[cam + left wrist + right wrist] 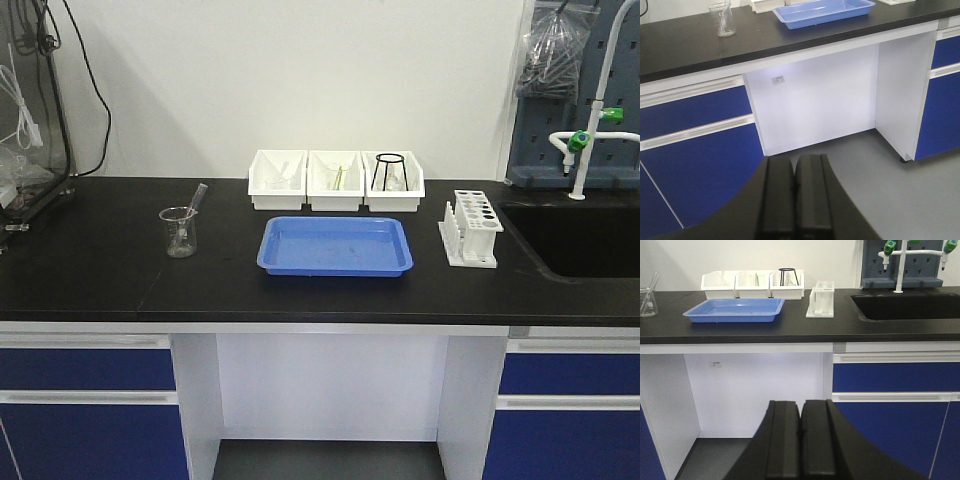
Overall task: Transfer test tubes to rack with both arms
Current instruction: 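Drive the base forward up to the bench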
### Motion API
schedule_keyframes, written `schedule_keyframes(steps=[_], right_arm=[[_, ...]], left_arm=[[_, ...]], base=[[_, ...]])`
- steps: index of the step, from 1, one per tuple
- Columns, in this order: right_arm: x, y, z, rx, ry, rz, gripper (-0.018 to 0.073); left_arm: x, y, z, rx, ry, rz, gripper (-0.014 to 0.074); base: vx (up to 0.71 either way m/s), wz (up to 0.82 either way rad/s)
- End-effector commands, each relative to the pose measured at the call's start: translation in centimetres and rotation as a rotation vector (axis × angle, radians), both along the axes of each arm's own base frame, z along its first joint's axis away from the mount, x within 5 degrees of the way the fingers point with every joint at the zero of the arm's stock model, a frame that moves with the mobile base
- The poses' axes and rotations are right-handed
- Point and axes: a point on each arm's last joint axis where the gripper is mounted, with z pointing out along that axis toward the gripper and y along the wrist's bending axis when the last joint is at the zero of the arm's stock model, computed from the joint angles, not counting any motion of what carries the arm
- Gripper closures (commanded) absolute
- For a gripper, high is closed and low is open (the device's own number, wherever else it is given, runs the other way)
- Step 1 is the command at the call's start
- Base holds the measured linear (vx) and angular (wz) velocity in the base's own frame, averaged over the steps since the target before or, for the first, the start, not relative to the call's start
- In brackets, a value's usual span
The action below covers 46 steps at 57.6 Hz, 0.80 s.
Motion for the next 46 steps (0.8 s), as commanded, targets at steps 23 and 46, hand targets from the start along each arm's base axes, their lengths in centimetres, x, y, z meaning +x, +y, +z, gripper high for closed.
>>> schedule_keyframes(steps=[23, 46], right_arm=[[0.02, 0.02, 0.39, -0.013, -0.075, 0.003, 0.0566], [0.02, 0.02, 0.39, -0.013, -0.075, 0.003, 0.0566]], left_arm=[[0.15, -0.03, -0.15, -0.029, -0.056, 0.004, 0.0617], [0.15, -0.03, -0.15, -0.029, -0.056, 0.004, 0.0617]], base=[[0.16, 0.01], [0.33, -0.02]])
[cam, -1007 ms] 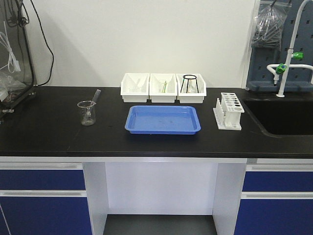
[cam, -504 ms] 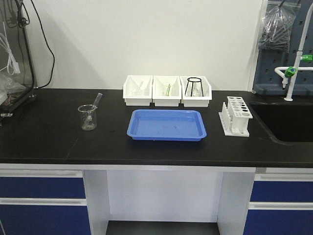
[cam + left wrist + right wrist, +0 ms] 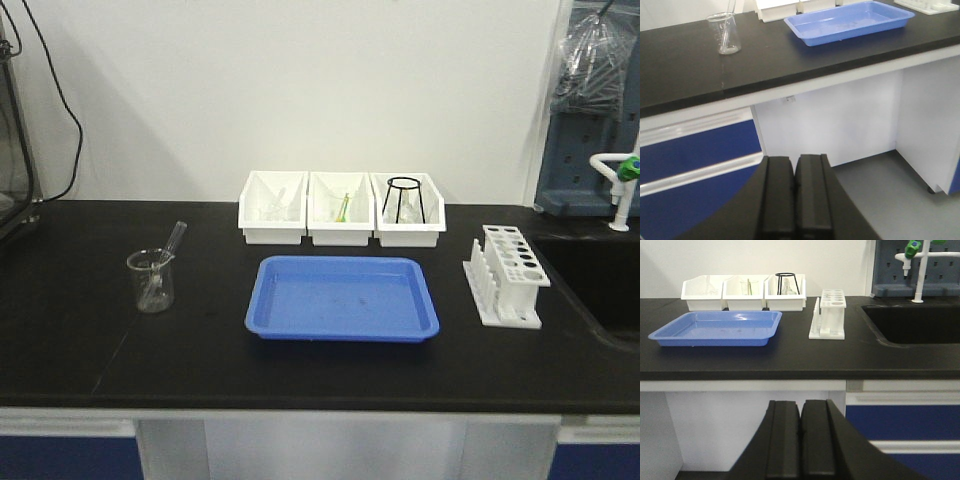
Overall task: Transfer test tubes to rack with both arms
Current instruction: 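Drive the base forward up to the bench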
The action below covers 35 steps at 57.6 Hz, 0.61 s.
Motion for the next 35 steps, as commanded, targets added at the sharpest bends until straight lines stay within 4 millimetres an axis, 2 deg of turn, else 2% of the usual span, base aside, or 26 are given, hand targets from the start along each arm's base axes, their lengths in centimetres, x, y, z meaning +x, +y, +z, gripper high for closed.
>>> schedule_keyframes(steps=[1, 35], right_arm=[[0.02, 0.02, 0.39, -0.013, -0.075, 0.003, 0.0566], [0.02, 0.02, 0.39, -0.013, -0.075, 0.003, 0.0566]], left_arm=[[0.15, -0.03, -0.15, -0.029, -0.056, 0.004, 0.0617], [0.15, -0.03, -0.15, -0.029, -0.056, 0.004, 0.0617]], base=[[0.4, 0.03], [0.4, -0.06]])
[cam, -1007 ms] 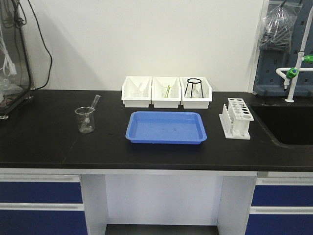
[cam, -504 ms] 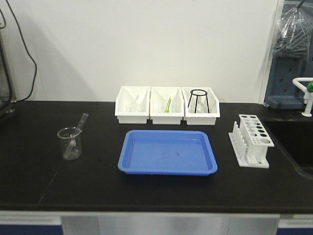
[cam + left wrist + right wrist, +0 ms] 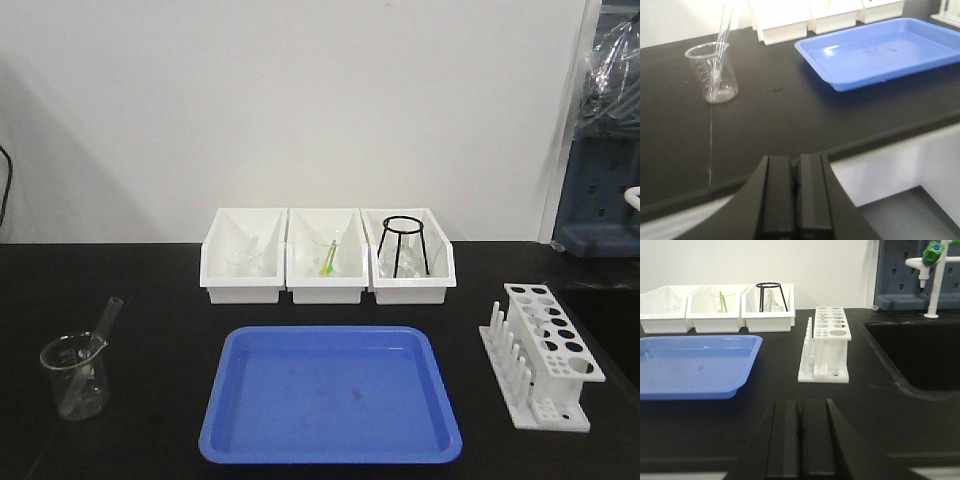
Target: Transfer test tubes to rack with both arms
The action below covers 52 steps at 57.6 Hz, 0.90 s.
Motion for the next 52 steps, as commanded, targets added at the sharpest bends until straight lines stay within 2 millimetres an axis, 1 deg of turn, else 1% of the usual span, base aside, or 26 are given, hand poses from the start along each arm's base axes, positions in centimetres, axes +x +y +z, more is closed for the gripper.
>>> schedule_keyframes(steps=[1, 29, 52], right_arm=[[0.02, 0.02, 0.39, -0.013, -0.075, 0.003, 0.0566], [0.02, 0.02, 0.39, -0.013, -0.075, 0.003, 0.0566], [0.02, 0.02, 0.39, -0.013, -0.075, 0.003, 0.0566]], left_arm=[[0.15, -0.03, -0.15, -0.029, -0.056, 0.004, 0.0617], [0.15, -0.03, -0.15, -0.029, -0.056, 0.004, 0.0617], [0.15, -0.03, -0.15, -0.029, -0.056, 0.004, 0.0617]], base=[[0.36, -0.02], [0.31, 0.01], [0.12, -0.06]])
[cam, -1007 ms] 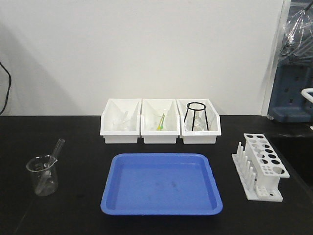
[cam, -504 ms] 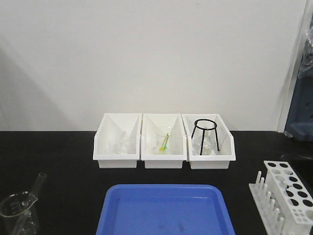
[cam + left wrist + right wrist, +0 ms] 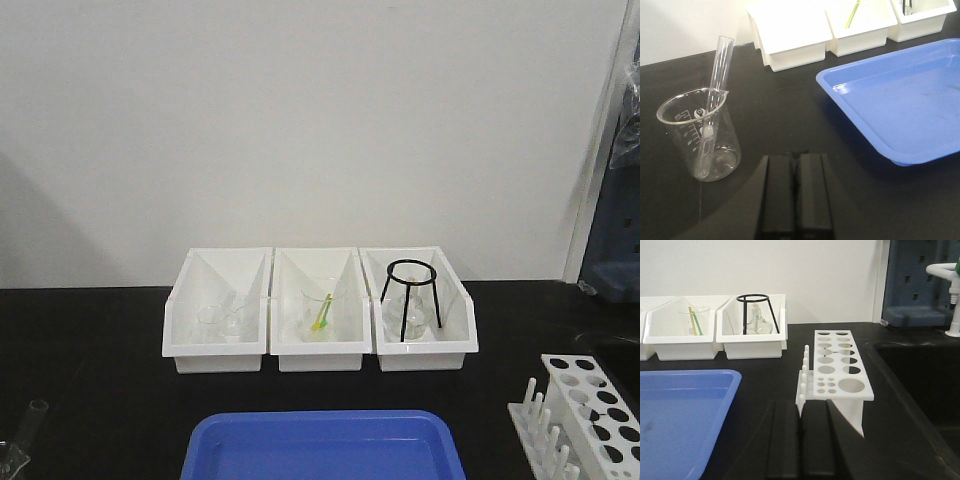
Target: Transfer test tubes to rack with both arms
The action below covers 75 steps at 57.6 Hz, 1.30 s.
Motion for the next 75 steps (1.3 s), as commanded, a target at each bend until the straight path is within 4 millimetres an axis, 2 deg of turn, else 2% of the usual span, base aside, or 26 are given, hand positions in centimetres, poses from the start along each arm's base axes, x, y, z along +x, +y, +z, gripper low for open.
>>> schedule_keyframes(steps=[1, 37, 56, 68, 75], right_arm=[[0.0, 0.0, 0.4, -0.013, -0.075, 0.003, 0.0566], [0.0, 0.0, 0.4, -0.013, -0.075, 0.003, 0.0566], [0.0, 0.0, 0.4, -0.013, -0.076, 0.003, 0.0566], [0.0, 0.0, 0.4, -0.013, -0.077, 0.003, 0.0566], [0.0, 0.0, 0.5, -0.013, -0.084, 0.003, 0.0566]], left_arm=[[0.2, 0.0, -0.1, -0.029, -0.056, 0.004, 0.0617], [0.1, 0.0, -0.4, -0.001, -0.032, 0.001, 0.0617], [0.3, 0.0, 1.9, -0.004, -0.288, 0.004, 0.0617], [0.3, 0.0, 2.0, -0.008, -0.304, 0.005, 0.0617], [0.3, 0.0, 2.8, -0.032, -0.365, 0.008, 0.0617]], base=[[0.02, -0.01], [0.0, 0.0], [0.0, 0.0], [0.0, 0.0], [0.0, 0.0]])
